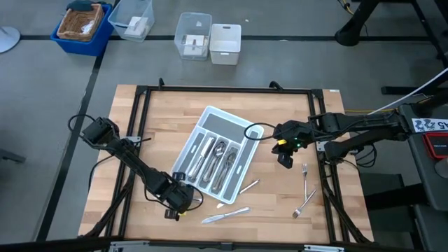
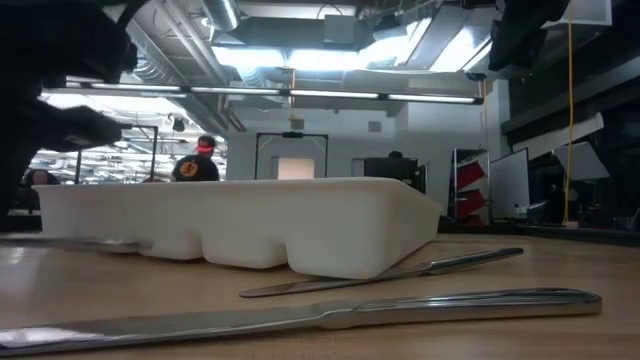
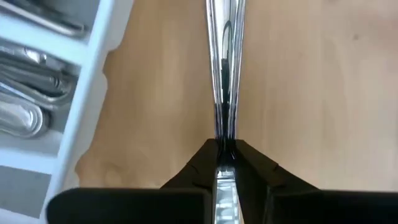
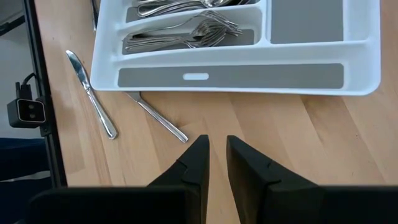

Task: Sort silverware
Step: Put the silver knife into the white cutlery tray

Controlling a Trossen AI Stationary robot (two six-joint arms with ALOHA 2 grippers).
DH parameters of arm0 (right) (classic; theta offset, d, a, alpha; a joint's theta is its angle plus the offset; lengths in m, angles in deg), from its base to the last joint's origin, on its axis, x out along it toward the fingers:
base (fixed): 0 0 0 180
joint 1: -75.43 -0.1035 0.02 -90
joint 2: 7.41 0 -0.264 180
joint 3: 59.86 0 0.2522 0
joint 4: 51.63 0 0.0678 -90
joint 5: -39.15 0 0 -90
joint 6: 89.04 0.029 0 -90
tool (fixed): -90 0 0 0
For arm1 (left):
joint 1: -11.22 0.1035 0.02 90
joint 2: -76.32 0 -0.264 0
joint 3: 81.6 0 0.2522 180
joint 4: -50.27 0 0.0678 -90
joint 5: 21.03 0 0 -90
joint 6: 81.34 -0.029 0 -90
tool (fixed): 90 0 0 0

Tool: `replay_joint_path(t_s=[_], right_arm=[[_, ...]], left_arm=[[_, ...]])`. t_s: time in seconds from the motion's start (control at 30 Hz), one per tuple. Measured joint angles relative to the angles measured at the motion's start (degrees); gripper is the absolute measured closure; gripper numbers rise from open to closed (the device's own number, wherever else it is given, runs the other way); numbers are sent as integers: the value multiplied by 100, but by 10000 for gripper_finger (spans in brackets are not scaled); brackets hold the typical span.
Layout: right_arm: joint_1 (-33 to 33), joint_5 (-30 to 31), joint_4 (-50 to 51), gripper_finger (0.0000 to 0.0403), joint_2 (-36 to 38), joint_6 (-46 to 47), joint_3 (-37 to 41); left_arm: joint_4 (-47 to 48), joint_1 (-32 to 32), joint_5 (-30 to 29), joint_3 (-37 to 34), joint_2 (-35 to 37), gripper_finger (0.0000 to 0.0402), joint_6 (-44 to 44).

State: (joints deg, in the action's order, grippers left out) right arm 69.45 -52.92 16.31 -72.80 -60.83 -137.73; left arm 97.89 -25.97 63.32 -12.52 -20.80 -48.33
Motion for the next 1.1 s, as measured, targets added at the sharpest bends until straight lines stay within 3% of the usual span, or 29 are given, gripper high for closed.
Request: replay_joint_path(t_s=[0.3,0.67,0.87,1.1], right_arm=[[0,0,0,346,0,0,0],[0,-2,0,346,0,0,0],[-2,-2,0,346,0,0,2],[-2,-2,-2,346,0,0,2]], left_arm=[[113,2,-51,343,7,366,-347],[1488,8,-78,1199,17,366,-1034],[1996,20,-361,1608,24,371,-2535],[2431,26,-1396,1702,24,365,-5255]])
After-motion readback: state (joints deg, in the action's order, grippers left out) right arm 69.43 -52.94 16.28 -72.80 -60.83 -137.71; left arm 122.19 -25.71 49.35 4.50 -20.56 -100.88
